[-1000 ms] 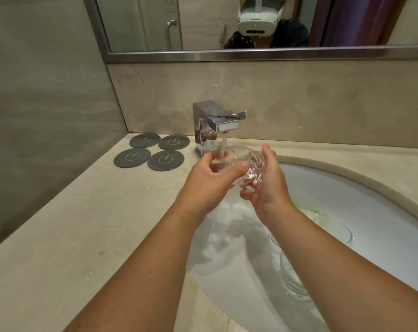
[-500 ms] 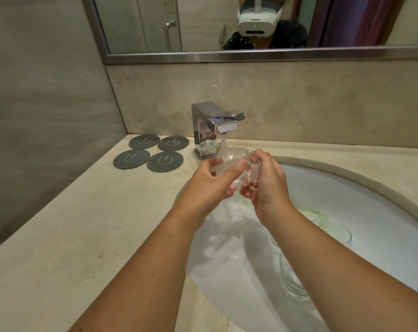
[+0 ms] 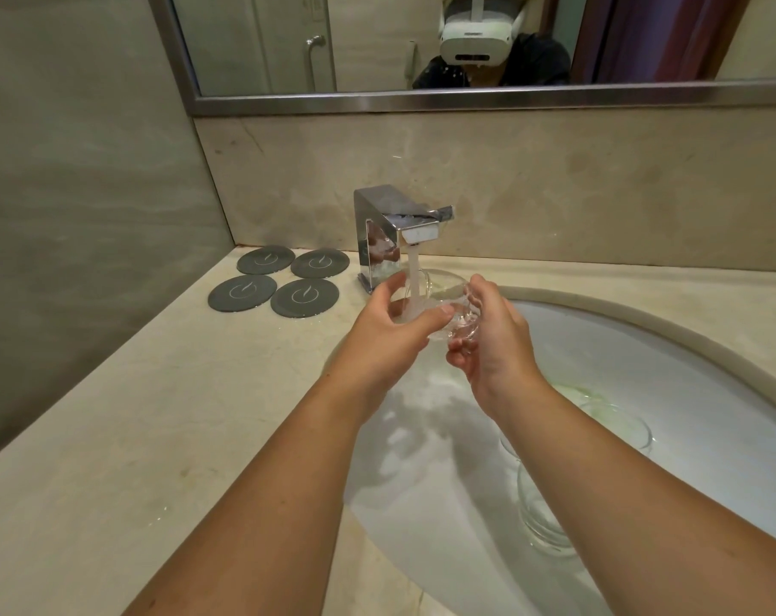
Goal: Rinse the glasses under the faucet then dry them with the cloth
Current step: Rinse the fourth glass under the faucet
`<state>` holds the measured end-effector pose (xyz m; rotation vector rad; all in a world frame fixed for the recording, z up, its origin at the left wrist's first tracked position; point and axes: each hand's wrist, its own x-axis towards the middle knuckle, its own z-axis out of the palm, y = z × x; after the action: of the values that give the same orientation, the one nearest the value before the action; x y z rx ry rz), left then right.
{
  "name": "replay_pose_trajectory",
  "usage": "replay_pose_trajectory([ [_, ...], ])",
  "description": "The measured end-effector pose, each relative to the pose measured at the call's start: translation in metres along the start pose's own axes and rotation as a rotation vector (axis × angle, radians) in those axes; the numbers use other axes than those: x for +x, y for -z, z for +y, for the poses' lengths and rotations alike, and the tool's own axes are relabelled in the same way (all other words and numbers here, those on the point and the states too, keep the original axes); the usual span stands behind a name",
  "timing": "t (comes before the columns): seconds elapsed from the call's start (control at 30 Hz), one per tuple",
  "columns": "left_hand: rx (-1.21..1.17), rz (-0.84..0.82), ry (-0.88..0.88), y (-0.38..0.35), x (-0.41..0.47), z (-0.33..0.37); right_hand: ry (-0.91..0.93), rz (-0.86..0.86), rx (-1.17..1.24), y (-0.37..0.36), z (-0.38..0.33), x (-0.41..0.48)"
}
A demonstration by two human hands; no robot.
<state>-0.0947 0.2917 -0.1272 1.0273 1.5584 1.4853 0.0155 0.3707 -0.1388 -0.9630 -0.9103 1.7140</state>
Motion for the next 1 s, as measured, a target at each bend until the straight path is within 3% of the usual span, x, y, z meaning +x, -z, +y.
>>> replay_pose_trajectory([
  [0.23, 0.074, 0.077, 0.034, -0.0024, 0.0, 0.0012, 0.061, -0.011, -0.015, 0.0002, 0.0037, 0.0036],
  [0.57, -0.058, 0.015, -0.019, -0.0019, -0.0001, 0.0031, -0.011, 0.014, -0.007, 0.0021, 0.002, 0.0031],
  [0.77, -0.115, -0.051, 0.062, -0.002, 0.0001, 0.0008, 0.04, 0.044, 0.01, 0.001, 0.0002, 0.0005],
  [1.0, -0.004, 0.036, 0.055, -0.002, -0.0002, -0.0002, 0.119, 0.017, -0.037, 0.0006, 0.0017, 0.0028],
])
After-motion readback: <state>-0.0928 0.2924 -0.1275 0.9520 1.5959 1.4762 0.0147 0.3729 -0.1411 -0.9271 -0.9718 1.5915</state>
